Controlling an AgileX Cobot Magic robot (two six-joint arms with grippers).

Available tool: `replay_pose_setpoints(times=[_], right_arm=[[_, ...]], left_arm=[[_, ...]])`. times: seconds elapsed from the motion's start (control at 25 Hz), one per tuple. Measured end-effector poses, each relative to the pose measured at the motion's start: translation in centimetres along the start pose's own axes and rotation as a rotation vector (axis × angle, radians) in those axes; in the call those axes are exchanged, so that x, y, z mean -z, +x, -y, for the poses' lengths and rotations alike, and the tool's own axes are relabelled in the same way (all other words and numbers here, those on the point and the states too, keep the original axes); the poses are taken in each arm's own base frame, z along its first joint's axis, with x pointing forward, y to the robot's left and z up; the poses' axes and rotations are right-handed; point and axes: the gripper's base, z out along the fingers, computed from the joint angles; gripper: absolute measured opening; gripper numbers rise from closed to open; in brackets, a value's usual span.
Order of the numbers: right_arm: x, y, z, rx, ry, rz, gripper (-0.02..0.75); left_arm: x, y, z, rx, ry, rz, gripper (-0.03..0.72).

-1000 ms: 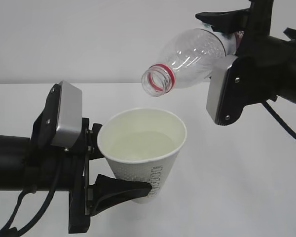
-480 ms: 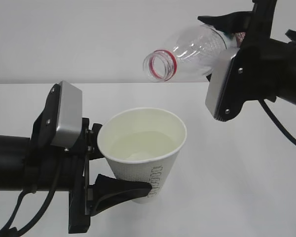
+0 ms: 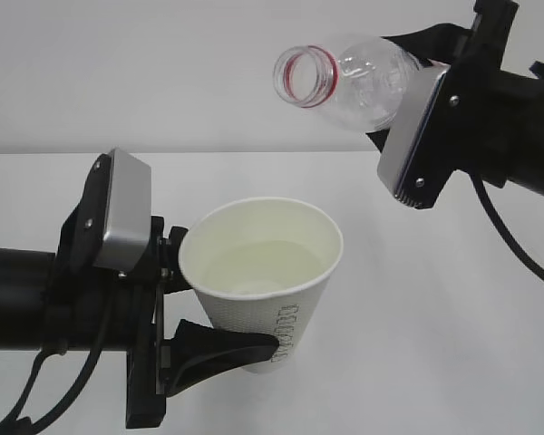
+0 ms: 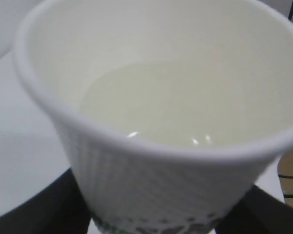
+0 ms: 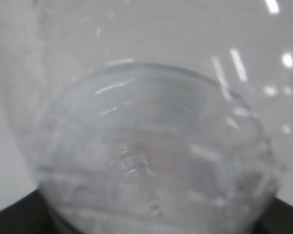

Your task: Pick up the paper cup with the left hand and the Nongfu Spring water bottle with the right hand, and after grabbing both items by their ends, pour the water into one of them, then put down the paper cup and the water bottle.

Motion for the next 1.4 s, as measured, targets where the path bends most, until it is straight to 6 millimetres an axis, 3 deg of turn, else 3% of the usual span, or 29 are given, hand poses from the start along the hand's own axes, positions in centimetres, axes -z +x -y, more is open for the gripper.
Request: replay_pose_setpoints(times=[0.56, 1.4], right_arm=[[0.00, 0.02, -0.03, -0.362, -0.002, -0.003, 0.494], [0.00, 0.27, 0.13, -0.682, 0.024, -0.023, 0.494]], left_arm=[[0.00, 0.00, 0.00, 0.000, 0.000, 0.000, 0.491], [0.00, 0.00, 0.00, 0.000, 0.000, 0.000, 0.491]])
